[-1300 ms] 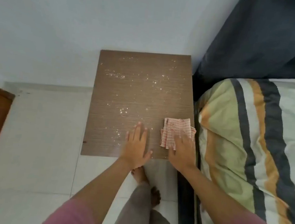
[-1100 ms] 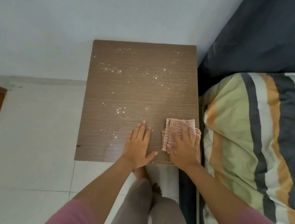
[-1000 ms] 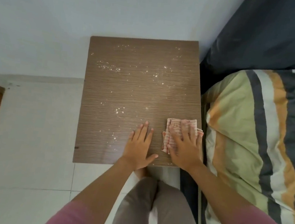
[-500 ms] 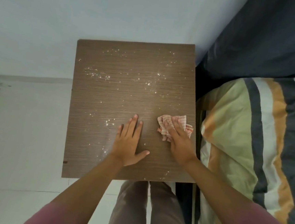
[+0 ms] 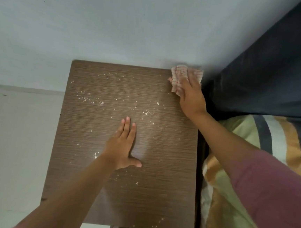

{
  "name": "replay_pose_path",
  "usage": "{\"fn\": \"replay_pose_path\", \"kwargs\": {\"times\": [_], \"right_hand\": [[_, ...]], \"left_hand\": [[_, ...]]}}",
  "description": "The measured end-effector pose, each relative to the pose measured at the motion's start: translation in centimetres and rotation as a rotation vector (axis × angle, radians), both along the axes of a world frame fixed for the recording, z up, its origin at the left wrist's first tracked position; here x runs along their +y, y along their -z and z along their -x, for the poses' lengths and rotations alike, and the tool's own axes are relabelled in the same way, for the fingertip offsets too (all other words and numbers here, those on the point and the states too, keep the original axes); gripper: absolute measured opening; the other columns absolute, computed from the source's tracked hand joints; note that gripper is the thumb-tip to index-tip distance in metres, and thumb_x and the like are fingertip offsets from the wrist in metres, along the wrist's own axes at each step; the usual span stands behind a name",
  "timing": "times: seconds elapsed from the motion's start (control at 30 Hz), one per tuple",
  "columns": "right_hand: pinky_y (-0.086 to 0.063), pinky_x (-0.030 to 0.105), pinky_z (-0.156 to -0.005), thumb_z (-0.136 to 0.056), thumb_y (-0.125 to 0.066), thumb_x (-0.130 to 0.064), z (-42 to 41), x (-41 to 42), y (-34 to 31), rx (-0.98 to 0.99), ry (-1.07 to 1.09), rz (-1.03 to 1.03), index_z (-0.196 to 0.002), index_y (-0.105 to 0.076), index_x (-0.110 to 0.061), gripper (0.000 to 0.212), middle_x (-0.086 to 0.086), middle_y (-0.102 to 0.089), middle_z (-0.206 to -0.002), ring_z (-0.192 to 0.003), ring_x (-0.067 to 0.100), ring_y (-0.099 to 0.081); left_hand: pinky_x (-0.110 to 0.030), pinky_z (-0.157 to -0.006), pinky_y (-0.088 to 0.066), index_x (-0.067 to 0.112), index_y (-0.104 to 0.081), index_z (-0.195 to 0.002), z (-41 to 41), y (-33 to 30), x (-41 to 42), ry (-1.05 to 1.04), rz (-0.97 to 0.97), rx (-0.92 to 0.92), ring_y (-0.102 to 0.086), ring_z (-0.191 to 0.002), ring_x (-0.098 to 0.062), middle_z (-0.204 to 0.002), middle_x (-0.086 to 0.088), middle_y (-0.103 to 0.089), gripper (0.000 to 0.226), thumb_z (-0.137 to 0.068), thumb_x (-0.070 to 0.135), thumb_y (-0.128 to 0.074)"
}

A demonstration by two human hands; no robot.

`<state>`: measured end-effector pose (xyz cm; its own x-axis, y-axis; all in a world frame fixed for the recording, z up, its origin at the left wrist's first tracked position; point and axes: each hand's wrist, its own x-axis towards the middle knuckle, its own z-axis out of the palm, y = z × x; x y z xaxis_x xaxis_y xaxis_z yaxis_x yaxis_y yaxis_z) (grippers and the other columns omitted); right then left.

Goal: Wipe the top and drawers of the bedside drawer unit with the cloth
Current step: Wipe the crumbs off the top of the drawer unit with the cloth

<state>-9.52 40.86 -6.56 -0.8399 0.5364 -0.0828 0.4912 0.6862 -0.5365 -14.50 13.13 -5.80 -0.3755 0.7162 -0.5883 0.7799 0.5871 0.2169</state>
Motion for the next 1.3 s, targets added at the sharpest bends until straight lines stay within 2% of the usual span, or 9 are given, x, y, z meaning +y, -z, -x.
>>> {"fn": "replay_pose_path", "kwargs": {"times": [0.1,0.2,0.63,0.8,1.03,1.17,1.3], "right_hand": [[-0.004,0.053,-0.117,-0.1,-0.033,-0.031,1.0,1.0,1.4,-0.197,-0.032,-0.047,-0.148,-0.02,-0.028,0.05,0.008,-0.001,-0.159,-0.146,0.027,0.003],[0.002,0.047,-0.115,-0.098,-0.025,-0.044,0.8,0.4,2.2,-0.268,-0.014,-0.165,-0.148,-0.011,-0.038,0.052,0.001,0.001,-0.16,-0.147,0.021,0.004],[0.006,0.045,-0.114,-0.096,-0.025,-0.048,-1.7,-1.7,2.5,-0.281,-0.08,-0.18,-0.147,-0.009,-0.041,0.054,-0.001,0.005,-0.16,-0.146,0.02,0.007],[0.006,0.045,-0.114,-0.096,-0.027,-0.047,-4.2,-4.1,2.5,-0.267,-0.088,-0.169,-0.147,-0.009,-0.041,0.055,-0.003,0.006,-0.159,-0.146,0.019,0.007],[0.002,0.047,-0.115,-0.094,-0.025,-0.05,-9.7,-9.1,2.3,-0.27,-0.078,-0.146,-0.147,-0.01,-0.042,0.055,-0.004,0.004,-0.159,-0.147,0.019,0.005],[-0.002,0.049,-0.115,-0.088,-0.018,-0.056,-13.1,-12.5,2.2,-0.259,-0.06,-0.143,-0.146,-0.015,-0.043,0.059,-0.005,-0.001,-0.16,-0.147,0.02,-0.001],[-0.004,0.05,-0.115,-0.09,-0.018,-0.056,-16.3,-15.8,2.2,-0.267,-0.038,-0.155,-0.146,-0.016,-0.043,0.058,-0.004,-0.004,-0.159,-0.147,0.022,-0.004]], "left_hand": [[-0.045,-0.113,-0.009,0.011,0.029,-0.136,0.2,0.2,-0.1,0.01,0.006,0.006,0.033,-0.133,-0.027,-0.144,-0.011,0.038,0.137,-0.054,0.079,-0.057],[-0.043,-0.114,-0.016,0.012,0.031,-0.136,0.2,0.2,0.0,0.0,0.004,0.001,0.033,-0.133,-0.026,-0.144,-0.01,0.039,0.138,-0.054,0.079,-0.057],[-0.044,-0.113,-0.014,0.014,0.033,-0.131,0.2,-0.5,0.2,-0.014,-0.006,-0.017,0.032,-0.134,-0.026,-0.143,-0.009,0.04,0.135,-0.056,0.078,-0.058],[-0.042,-0.112,-0.017,0.012,0.029,-0.136,0.1,-0.8,0.2,-0.012,-0.012,-0.014,0.031,-0.134,-0.025,-0.144,-0.009,0.038,0.133,-0.058,0.074,-0.06],[-0.044,-0.113,-0.012,0.007,0.024,-0.139,-0.4,-1.4,0.8,-0.008,0.032,0.009,0.029,-0.134,-0.027,-0.145,-0.014,0.035,0.133,-0.062,0.065,-0.067],[-0.045,-0.115,-0.015,0.003,0.016,-0.141,-2.8,-1.4,-0.6,-0.039,-0.066,0.117,0.018,-0.139,-0.027,-0.15,-0.015,0.023,0.118,-0.072,0.064,-0.057],[-0.038,-0.113,-0.004,0.003,0.011,-0.143,-7.6,-1.3,-5.5,-0.014,-0.201,0.056,0.018,-0.139,-0.026,-0.152,-0.014,0.019,0.106,-0.078,0.068,-0.044]]}}
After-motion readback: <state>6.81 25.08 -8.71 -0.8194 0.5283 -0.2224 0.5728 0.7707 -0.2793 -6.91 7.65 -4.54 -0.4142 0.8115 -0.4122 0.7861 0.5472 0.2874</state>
